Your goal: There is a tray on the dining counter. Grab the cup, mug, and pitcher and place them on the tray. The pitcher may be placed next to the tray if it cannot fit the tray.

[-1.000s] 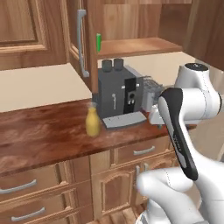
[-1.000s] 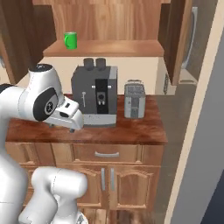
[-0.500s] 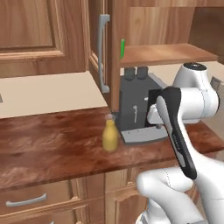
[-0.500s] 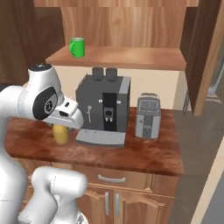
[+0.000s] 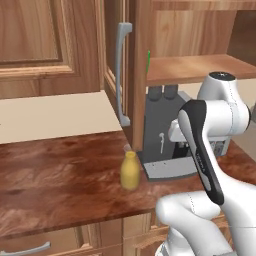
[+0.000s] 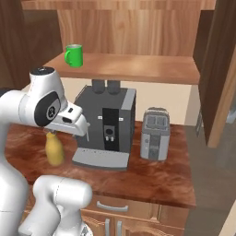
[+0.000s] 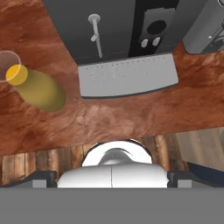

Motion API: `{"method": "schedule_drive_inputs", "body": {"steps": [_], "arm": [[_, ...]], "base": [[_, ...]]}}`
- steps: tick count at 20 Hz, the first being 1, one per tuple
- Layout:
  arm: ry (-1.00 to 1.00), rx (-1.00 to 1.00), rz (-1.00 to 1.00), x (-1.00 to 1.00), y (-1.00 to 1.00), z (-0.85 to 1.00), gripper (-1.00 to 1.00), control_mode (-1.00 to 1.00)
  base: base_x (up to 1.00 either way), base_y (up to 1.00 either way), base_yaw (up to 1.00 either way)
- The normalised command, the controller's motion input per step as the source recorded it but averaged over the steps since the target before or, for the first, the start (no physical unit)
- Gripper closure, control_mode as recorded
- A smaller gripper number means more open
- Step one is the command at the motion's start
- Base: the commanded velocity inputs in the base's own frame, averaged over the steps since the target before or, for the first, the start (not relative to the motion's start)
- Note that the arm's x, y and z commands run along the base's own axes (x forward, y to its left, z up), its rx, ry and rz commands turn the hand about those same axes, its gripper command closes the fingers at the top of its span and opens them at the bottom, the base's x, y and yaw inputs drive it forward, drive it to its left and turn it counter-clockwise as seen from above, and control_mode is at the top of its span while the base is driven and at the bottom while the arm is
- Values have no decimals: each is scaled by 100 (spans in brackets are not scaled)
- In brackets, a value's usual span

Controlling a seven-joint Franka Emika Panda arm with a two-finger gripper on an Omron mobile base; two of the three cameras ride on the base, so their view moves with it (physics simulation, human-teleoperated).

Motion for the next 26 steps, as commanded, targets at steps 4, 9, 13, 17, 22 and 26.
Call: {"method": "schedule_drive_inputs", "body": {"steps": [4, 9, 13, 17, 22, 26], "arm": [[0, 0, 0, 0, 0, 0, -100, 100], [0, 0, 0, 0, 0, 0, -100, 100], [0, 0, 0, 0, 0, 0, -100, 100], [0, 0, 0, 0, 0, 0, -100, 100], [0, 0, 0, 3, 0, 1, -100, -100], [-15, 1, 0, 0, 0, 35, -100, -100]], "base": [[66, -19, 6], [40, -10, 2], [0, 0, 0], [0, 0, 0], [0, 0, 0], [0, 0, 0]]}}
